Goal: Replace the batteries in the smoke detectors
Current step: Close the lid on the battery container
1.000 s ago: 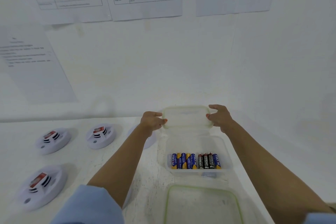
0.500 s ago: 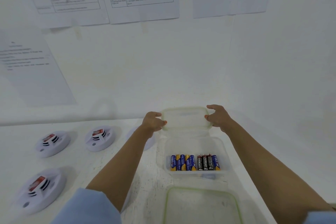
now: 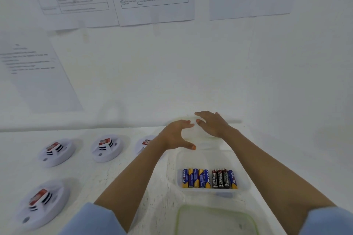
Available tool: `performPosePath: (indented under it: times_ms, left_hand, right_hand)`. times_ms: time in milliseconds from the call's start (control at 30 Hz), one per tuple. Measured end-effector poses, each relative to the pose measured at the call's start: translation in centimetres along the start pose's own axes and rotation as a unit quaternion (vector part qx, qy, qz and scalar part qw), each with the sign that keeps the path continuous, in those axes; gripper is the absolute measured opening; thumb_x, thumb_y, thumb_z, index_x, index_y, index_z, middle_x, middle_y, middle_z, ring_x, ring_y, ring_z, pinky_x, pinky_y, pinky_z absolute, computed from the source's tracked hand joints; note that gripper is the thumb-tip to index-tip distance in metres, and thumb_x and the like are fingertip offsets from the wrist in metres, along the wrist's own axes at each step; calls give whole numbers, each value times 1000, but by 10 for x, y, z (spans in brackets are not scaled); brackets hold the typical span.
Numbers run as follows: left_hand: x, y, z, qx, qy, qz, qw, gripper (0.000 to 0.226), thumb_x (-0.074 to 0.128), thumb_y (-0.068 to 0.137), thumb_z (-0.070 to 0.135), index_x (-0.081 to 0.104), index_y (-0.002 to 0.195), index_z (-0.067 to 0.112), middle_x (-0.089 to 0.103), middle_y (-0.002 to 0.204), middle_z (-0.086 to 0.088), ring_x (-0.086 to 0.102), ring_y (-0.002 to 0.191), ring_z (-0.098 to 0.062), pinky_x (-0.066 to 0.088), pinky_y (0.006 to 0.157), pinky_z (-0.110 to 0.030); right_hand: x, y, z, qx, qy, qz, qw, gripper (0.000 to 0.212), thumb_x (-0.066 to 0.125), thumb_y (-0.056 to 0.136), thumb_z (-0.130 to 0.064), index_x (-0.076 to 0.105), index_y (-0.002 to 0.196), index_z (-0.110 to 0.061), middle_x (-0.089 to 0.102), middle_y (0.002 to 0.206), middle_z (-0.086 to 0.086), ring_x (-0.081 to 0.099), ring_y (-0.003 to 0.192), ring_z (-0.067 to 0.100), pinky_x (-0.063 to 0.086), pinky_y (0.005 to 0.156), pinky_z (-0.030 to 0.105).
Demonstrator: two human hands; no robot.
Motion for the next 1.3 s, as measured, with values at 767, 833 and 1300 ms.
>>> performPosePath:
  times_ms: [767, 833, 1300]
  left_hand:
    - [1, 3, 5, 37, 135, 73, 987, 72, 77, 68, 41, 50, 133, 23, 46, 142, 8, 40, 130, -11, 30, 104, -27]
    - [0, 3, 4, 36, 127, 78, 988, 72, 78, 67, 41, 52, 132, 23, 47, 141, 9, 41, 129, -11, 30, 103, -26]
    - [-2, -2, 6, 26, 50, 3, 998, 80, 80, 69, 35, 42, 138, 19, 34, 148, -1, 28, 136, -16, 21, 111, -28]
  right_hand:
    - [6, 14, -6, 29, -38, -7, 999, 42, 34, 95, -31, 37, 136, -22, 41, 140, 7, 33, 131, 24, 20, 109, 36]
    - [6, 15, -6, 29, -34, -6, 999, 42, 34, 95, -32, 37, 136, -22, 41, 140, 7, 33, 131, 24, 20, 109, 36]
    - [-7, -6, -14, -14, -25, 11, 1000, 45, 32, 100, -26, 28, 144, -17, 28, 152, 2, 26, 140, 19, 16, 115, 32]
Point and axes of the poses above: each hand's wrist, its own y-axis towards the middle knuckle, its own x-axis out of the palm, z = x × y, the point moved 3 cm from there along y, towards the middle knuckle
